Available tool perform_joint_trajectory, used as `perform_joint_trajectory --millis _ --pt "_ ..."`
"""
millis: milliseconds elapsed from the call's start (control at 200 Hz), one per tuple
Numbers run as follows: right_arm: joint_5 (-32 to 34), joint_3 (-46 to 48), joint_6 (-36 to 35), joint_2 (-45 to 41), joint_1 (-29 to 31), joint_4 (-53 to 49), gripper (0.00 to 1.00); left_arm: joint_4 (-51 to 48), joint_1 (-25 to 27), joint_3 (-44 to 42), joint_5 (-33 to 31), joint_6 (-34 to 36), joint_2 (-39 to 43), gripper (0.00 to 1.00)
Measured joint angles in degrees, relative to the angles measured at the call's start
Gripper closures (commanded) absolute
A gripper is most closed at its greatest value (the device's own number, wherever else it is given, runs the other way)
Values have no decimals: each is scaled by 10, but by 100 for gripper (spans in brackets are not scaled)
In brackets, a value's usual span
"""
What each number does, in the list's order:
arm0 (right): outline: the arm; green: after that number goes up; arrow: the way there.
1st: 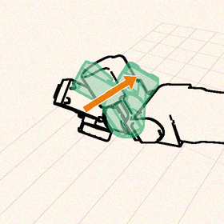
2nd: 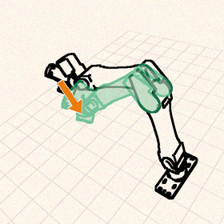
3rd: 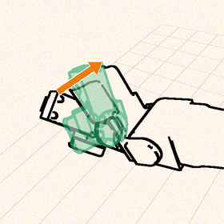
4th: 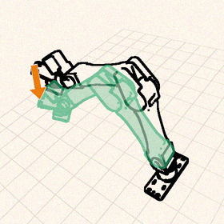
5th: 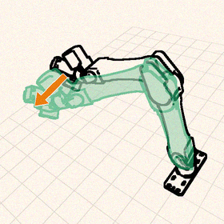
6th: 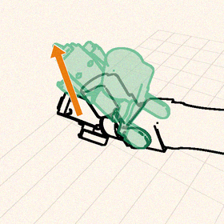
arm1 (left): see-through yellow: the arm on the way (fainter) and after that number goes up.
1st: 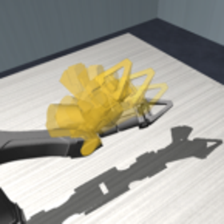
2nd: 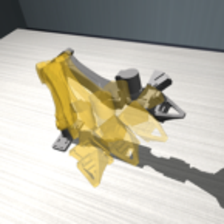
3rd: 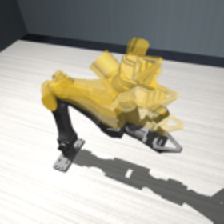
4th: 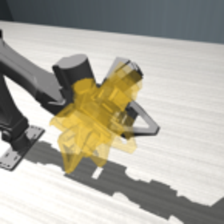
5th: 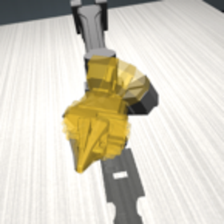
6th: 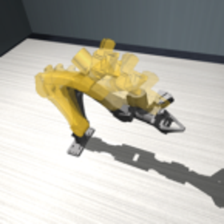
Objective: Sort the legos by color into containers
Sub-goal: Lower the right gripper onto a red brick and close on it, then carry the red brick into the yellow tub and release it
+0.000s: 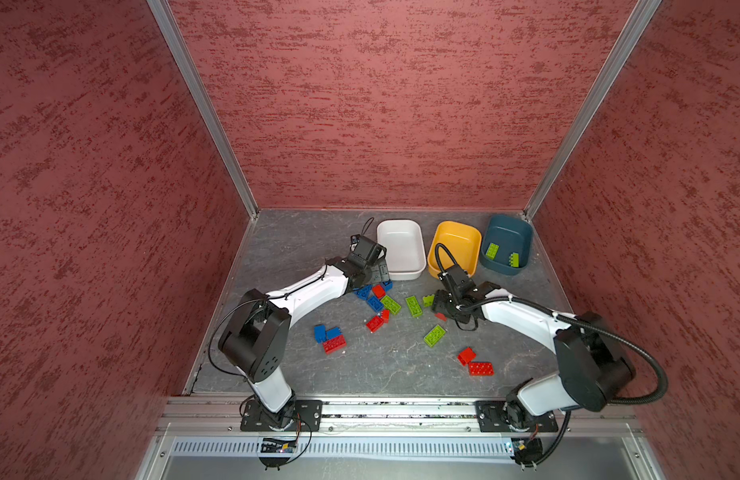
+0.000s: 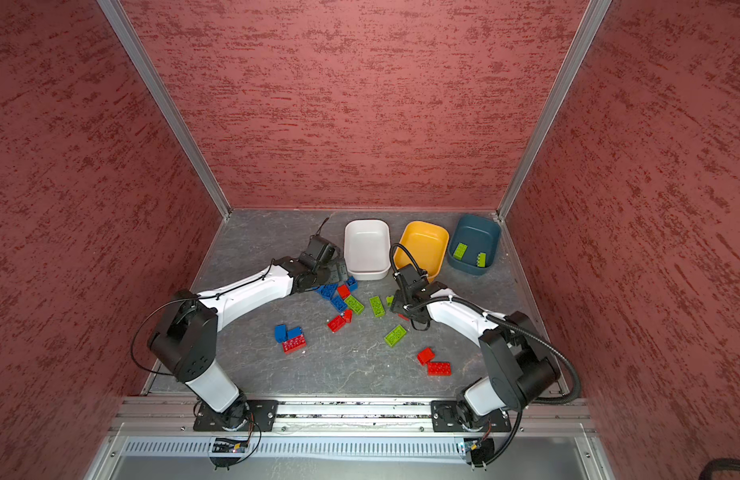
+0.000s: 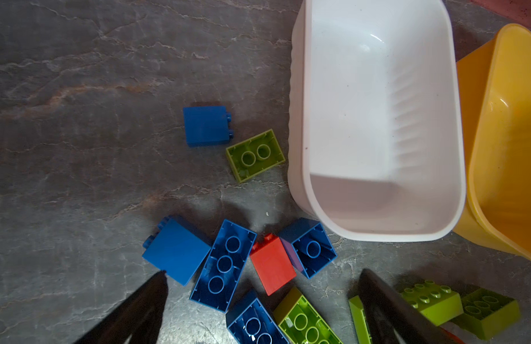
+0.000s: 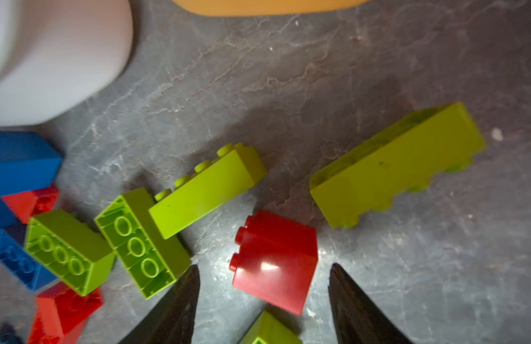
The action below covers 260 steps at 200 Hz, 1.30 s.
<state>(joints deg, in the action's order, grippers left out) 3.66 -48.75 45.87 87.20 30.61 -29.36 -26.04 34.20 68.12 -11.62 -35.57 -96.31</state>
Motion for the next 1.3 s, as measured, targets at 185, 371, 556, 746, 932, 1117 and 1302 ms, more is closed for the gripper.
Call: perform_joint_trajectory --millis 185,371,556,746,932,1117,1302 --pt "21 -5 -5 50 7 -1 51 1 -4 0 0 0 2 1" --pt "35 -14 -12 57 13 0 63 1 -4 0 2 0 2 1" --pt "37 11 -32 19 15 6 68 1 -4 0 2 0 2 1" --pt "38 29 -59 -57 14 12 71 1 -4 0 7 0 2 1" --pt "39 24 -87 -96 -15 27 72 0 -3 0 9 0 2 0" --pt "24 -8 -134 -98 -72 41 71 0 -1 0 9 1 2 1" --pt "2 -74 -182 -68 -133 75 71 -1 1 0 10 5 2 1"
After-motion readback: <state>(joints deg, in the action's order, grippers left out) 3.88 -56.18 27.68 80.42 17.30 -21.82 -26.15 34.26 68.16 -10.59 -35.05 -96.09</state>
